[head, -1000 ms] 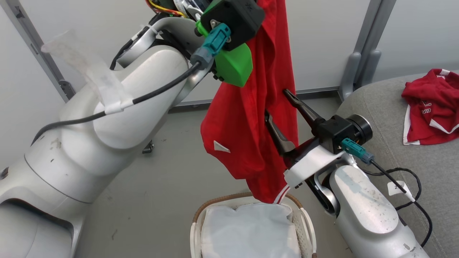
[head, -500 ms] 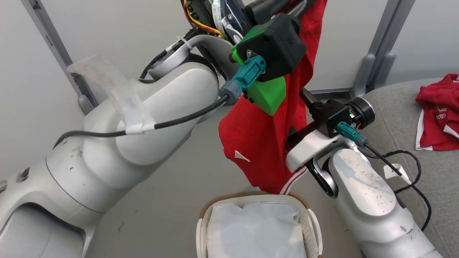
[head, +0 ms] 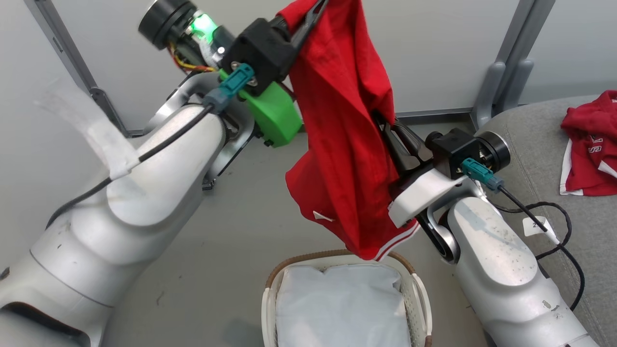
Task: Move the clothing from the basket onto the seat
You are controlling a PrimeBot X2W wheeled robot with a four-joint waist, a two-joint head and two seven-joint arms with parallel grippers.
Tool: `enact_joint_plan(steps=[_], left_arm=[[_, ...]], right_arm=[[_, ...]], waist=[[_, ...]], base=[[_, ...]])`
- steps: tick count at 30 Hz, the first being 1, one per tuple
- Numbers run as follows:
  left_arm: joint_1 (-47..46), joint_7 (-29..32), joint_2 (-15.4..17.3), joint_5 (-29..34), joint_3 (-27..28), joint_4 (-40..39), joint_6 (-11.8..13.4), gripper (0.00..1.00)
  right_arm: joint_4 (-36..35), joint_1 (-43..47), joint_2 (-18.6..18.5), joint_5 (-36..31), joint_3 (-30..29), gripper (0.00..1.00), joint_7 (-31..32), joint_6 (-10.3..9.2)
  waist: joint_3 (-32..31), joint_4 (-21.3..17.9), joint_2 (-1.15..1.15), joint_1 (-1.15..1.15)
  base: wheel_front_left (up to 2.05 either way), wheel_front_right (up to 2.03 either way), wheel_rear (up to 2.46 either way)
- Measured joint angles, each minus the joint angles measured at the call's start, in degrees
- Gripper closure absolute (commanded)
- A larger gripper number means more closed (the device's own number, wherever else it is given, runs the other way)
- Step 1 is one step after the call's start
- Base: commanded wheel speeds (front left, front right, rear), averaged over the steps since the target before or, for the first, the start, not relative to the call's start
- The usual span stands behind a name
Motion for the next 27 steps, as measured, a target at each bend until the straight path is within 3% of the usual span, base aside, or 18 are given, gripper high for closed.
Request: enact_joint_plan(steps=[2,4,6,7,16,27], left_arm=[[2.2,-0.8,0.5,-2.1,0.9,1.0,0.3,1.0],[4.6,-2.0,1.0,-3.2,1.5,2.1,0.8,0.81],[6.9,-3.6,1.1,-4.5,2.0,2.9,1.1,0.22],[8.4,-4.7,1.0,-5.3,2.3,3.4,1.3,0.0],[19.5,-9.5,-0.6,-9.0,3.2,7.1,2.3,0.0],[30.0,-10.3,-3.1,-9.4,7.8,7.9,2.4,0.0]], right_arm=[[-0.1,0.1,0.0,0.0,-0.6,1.0,0.0,0.0],[-0.2,0.4,0.0,0.0,-1.7,1.0,0.0,0.0],[-0.4,0.4,0.0,0.0,-2.7,1.0,0.0,0.0],[-0.5,0.4,0.0,0.0,-3.3,1.0,0.0,0.0],[-2.1,-0.1,0.0,-0.6,-7.4,1.0,0.0,0.0],[-3.8,-0.5,0.0,-2.3,-12.0,1.0,0.0,0.0]], waist=[[0.3,-0.2,0.0,0.0],[0.7,-0.4,0.0,0.0],[1.0,-0.5,0.0,0.0],[1.2,-0.6,0.0,0.0],[2.1,-0.9,0.0,0.0],[2.8,-1.1,0.0,0.0]], base=[[0.0,0.0,0.0],[0.0,0.0,0.0],[0.0,0.0,0.0],[0.0,0.0,0.0],[0.0,0.0,0.0],[0.0,0.0,0.0]])
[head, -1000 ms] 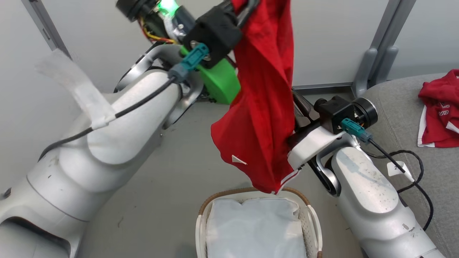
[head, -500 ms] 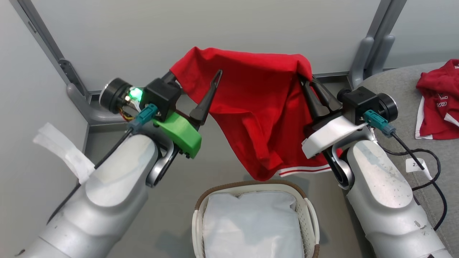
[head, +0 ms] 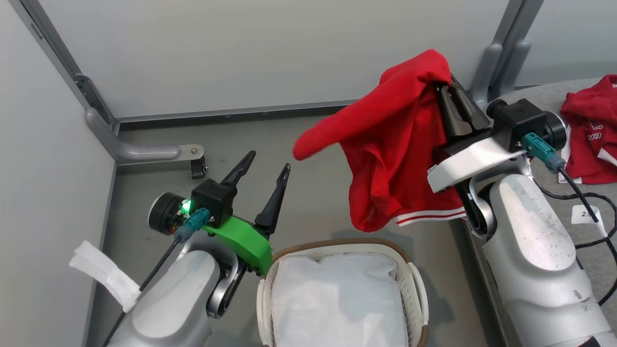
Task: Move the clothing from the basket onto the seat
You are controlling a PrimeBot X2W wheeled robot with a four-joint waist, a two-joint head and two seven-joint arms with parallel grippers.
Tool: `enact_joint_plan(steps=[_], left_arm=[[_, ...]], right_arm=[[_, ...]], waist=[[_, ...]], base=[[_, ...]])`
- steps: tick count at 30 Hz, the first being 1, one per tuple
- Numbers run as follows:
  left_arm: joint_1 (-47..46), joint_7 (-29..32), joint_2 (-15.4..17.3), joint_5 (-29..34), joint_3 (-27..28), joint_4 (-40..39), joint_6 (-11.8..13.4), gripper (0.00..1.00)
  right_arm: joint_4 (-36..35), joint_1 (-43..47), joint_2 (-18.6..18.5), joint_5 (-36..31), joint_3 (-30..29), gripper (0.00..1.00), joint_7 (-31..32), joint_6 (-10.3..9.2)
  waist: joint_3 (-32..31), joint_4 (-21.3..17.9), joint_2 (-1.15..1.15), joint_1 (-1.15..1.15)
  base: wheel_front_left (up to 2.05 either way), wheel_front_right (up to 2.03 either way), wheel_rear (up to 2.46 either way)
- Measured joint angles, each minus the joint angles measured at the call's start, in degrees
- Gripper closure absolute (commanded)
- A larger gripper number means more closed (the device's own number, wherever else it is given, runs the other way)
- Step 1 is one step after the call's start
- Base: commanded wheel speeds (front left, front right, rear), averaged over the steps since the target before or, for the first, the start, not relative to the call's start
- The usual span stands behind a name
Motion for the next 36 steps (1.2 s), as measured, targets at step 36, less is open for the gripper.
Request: enact_joint_plan(steps=[36], left_arm=[[11.2,0.0,-6.5,12.1,11.7,-5.6,-5.5,0.0]], right_arm=[[-4.2,4.6,0.0,-2.2,-5.4,1.0,0.0,0.0]], waist=[[5.0,-14.5,0.0,0.0]], base=[[0.0,0.0,0.0]])
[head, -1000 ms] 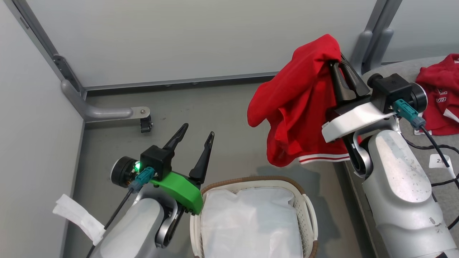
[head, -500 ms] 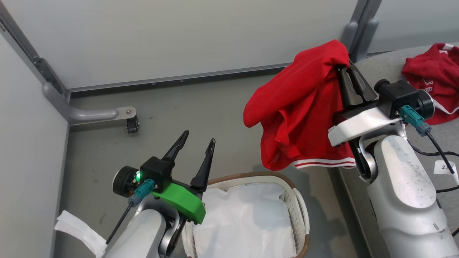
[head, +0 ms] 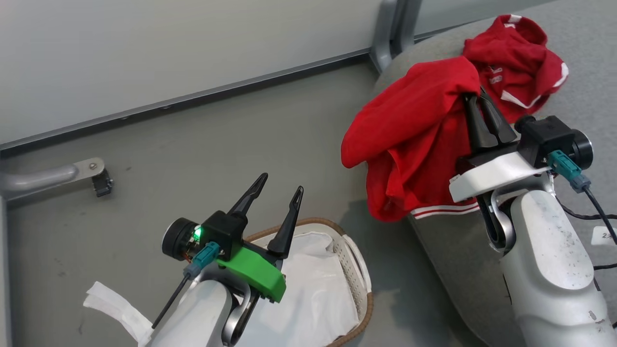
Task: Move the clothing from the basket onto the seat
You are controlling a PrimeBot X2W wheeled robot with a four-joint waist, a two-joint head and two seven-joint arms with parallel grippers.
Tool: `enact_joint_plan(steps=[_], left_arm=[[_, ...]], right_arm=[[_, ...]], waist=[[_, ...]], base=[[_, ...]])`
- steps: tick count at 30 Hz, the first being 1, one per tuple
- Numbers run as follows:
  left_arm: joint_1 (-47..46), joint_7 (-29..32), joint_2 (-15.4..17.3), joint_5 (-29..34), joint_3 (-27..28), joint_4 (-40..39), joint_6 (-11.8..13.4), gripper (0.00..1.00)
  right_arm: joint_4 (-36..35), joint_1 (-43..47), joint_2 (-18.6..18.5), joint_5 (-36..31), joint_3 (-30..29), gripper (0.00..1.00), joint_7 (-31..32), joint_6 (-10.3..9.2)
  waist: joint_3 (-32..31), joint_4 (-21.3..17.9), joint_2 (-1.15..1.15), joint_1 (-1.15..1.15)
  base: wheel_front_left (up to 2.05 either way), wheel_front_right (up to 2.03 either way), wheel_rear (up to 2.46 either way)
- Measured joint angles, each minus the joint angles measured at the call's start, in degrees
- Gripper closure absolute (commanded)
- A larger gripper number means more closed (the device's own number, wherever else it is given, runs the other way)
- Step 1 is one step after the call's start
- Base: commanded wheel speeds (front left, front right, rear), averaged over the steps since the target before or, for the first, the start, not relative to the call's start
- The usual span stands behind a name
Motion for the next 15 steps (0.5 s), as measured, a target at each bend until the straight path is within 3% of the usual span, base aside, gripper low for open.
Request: enact_joint_plan(steps=[9,15], left_arm=[[-1.5,0.0,0.1,0.5,-1.6,1.0,-0.6,0.0],[-2.7,0.0,0.7,1.1,-2.4,1.0,-0.7,0.0]], right_arm=[[-0.7,2.0,0.0,0.4,-2.5,1.0,0.0,0.0],[-0.9,1.5,0.1,0.1,-4.5,1.0,0.0,0.0]], waist=[[3.0,-7.2,0.0,0.0],[5.8,-8.8,0.0,0.0]], base=[[0.0,0.0,0.0],[0.0,0.0,0.0]])
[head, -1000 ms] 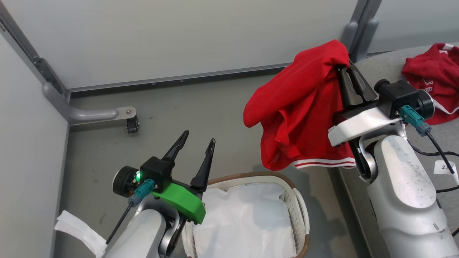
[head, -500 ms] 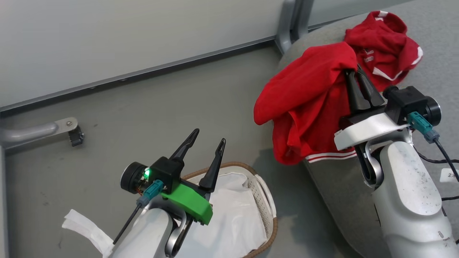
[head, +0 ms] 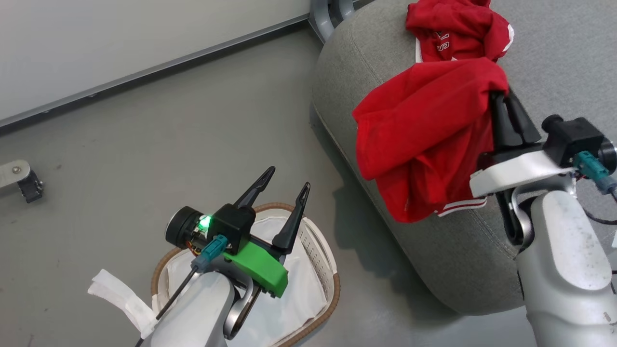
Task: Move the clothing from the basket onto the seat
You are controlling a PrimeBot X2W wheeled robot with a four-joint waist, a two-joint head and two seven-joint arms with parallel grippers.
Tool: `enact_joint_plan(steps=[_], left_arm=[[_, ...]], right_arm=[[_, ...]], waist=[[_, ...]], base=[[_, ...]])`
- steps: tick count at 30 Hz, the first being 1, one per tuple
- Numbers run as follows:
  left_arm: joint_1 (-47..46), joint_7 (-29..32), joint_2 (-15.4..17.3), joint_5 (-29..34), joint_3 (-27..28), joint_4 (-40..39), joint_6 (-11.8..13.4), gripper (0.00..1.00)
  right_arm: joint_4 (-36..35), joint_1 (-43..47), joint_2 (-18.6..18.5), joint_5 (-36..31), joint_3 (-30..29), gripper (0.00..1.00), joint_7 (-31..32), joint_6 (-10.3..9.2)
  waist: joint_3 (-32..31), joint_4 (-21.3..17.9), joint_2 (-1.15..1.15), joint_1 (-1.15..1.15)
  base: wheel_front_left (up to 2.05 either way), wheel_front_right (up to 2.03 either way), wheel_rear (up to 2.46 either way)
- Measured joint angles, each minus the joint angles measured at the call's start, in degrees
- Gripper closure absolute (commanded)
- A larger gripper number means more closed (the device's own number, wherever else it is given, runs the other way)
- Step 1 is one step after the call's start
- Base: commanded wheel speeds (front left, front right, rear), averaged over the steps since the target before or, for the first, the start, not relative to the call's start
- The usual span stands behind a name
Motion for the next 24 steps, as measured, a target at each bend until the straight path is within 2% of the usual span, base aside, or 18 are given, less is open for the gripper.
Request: enact_joint_plan(steps=[4,8,10,13,22,24], left_arm=[[-0.4,0.0,0.5,0.2,-0.5,0.2,0.0,0.0],[-1.1,0.0,0.9,0.3,-1.0,0.2,-0.1,0.0],[-1.5,0.0,1.0,0.4,-1.3,0.0,-0.2,0.0],[-2.2,0.0,1.3,0.4,-1.6,-0.2,-0.2,0.0],[-4.2,0.3,2.4,1.2,-2.6,-2.2,-0.2,0.0],[-4.7,0.3,2.8,1.4,-2.5,-3.2,0.0,0.0]], right_arm=[[-1.2,-4.7,-0.1,-1.9,-4.0,1.0,0.0,0.0],[-1.8,-10.6,0.0,-6.6,-8.4,1.0,0.0,0.0],[-2.0,-14.2,-1.2,-9.0,-10.7,1.0,0.0,0.0],[-1.0,-20.6,-5.2,-10.8,-14.2,1.0,0.0,0.0],[7.2,-39.0,-22.4,-16.8,-20.8,1.0,0.7,0.0],[8.8,-41.9,-24.3,-17.4,-21.0,1.0,2.2,0.0]], waist=[[1.9,0.3,0.0,0.0],[3.5,1.5,0.0,0.0],[4.3,2.4,0.0,0.0],[5.5,4.0,0.0,0.0],[10.5,9.1,0.0,0.01],[11.8,10.0,0.0,0.0]], base=[[0.0,0.0,0.0],[0.0,0.0,0.0],[0.0,0.0,0.0],[0.0,0.0,0.0],[0.0,0.0,0.0],[0.0,0.0,0.0]])
